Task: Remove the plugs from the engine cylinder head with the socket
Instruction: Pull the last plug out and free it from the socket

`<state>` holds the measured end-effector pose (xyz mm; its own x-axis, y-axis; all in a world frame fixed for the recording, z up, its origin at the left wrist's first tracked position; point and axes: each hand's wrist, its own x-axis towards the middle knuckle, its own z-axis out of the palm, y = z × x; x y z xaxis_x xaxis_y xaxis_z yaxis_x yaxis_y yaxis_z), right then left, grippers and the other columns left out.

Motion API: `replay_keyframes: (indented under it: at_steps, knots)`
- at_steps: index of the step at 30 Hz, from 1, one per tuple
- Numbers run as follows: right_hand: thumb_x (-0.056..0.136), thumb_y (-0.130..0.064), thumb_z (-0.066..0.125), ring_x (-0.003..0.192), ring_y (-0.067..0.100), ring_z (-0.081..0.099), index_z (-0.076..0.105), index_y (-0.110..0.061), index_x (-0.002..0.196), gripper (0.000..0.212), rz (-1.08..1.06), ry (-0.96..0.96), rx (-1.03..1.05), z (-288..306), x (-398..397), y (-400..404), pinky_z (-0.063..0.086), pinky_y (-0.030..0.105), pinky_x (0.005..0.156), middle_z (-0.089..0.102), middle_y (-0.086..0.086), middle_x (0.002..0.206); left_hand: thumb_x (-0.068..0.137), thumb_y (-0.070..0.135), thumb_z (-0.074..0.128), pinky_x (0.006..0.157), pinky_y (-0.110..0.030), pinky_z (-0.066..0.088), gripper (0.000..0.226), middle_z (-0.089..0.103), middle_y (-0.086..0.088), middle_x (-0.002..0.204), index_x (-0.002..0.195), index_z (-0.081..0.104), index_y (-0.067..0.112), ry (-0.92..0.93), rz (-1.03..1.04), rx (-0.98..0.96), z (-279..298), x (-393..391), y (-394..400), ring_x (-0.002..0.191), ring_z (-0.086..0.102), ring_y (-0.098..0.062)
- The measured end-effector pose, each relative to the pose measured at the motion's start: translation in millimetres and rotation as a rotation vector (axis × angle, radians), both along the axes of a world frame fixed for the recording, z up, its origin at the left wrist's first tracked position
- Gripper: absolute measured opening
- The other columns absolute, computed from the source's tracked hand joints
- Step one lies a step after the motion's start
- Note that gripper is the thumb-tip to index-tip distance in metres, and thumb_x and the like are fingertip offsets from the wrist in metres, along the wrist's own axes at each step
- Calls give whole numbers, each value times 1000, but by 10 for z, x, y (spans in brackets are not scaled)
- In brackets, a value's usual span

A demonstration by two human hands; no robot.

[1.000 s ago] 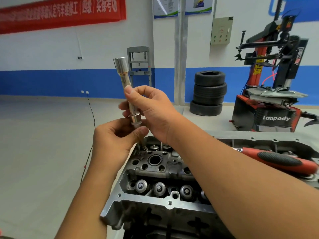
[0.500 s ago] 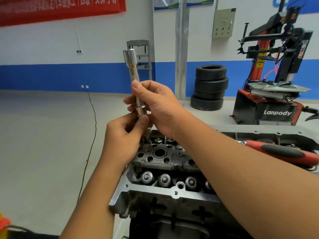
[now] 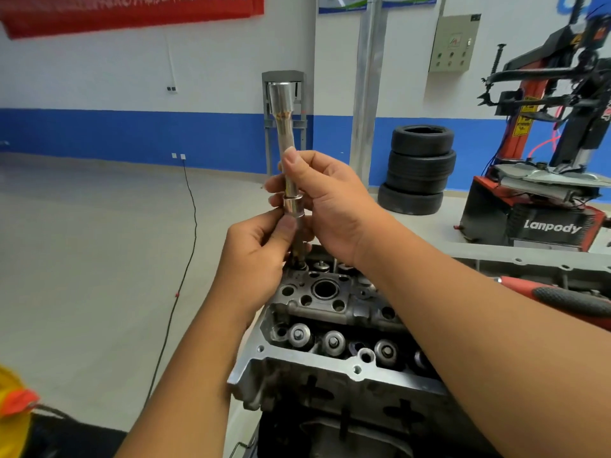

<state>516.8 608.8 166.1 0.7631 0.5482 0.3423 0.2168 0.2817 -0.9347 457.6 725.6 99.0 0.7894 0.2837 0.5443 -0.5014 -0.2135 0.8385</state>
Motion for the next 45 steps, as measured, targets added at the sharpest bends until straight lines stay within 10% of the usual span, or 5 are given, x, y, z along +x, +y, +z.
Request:
replay_keyframes:
  at_steps: [9,26,33,40,45]
  knots:
    - [97,-34,72,77,23,71,64,-14,96,21,28,11,26,0,-10,13,59,33,68,77,9,91,79,42,79,76,-32,60,18,80,4,81,93,79,31,-19,152,-3,-10,-10,-26,77,76,-14]
    - [102,-37,63,81,18,69,69,-15,96,24,4,-33,-11,28,-19,6,57,30,68,76,4,88,103,26,58,82,-40,65,21,81,-5,93,103,79,25,-19,-9,-75,20,27,-23,87,79,-27]
    - [98,-37,69,76,24,71,62,-15,97,23,-12,-10,33,35,-36,17,60,34,68,77,11,87,78,36,80,63,-15,53,12,80,3,82,89,81,31,-63,86,-83,25,38,-59,69,73,-5]
    - [105,-43,56,78,19,71,65,-17,95,29,-24,-49,-26,67,-36,19,57,34,67,76,4,84,105,15,58,81,-39,64,21,81,-4,91,100,78,22,22,3,-75,73,46,15,85,79,-24]
    - [99,-35,69,77,25,71,63,-12,99,24,2,-27,48,58,-45,17,61,38,72,75,12,85,79,24,82,63,-13,52,15,80,5,81,94,78,24,-72,51,-123,70,50,-52,71,72,-2]
